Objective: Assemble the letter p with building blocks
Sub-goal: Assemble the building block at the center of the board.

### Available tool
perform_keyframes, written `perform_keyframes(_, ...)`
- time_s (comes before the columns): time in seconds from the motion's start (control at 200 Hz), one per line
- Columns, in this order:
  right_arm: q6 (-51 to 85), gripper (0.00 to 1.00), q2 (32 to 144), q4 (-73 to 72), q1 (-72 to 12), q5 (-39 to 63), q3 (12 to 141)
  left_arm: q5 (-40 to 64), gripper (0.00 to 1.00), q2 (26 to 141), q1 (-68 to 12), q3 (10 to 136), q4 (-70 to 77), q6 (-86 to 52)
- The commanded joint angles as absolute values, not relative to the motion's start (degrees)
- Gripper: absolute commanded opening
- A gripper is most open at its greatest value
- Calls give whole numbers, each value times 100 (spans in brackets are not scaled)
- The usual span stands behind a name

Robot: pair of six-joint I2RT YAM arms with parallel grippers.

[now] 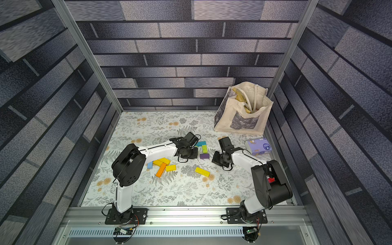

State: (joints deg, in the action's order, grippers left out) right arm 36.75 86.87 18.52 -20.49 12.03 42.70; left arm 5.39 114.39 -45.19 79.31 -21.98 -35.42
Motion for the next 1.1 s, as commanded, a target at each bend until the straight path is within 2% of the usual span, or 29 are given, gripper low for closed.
perform_keyframes(0.0,4136,0,8676,1366,-2066,1398,4019,704,11,11354,-4566,7898,-2065,-3569)
perform_keyframes(0.296,4856,0,8883,422,-2074,1235,3597,852,9,11469,-4570,7919,-2070,-3581)
perform_keyframes(1.097,4686,0,9114,287,-2062,1229,3656,1080,0,11496,-4570,7753,-1933,-3910)
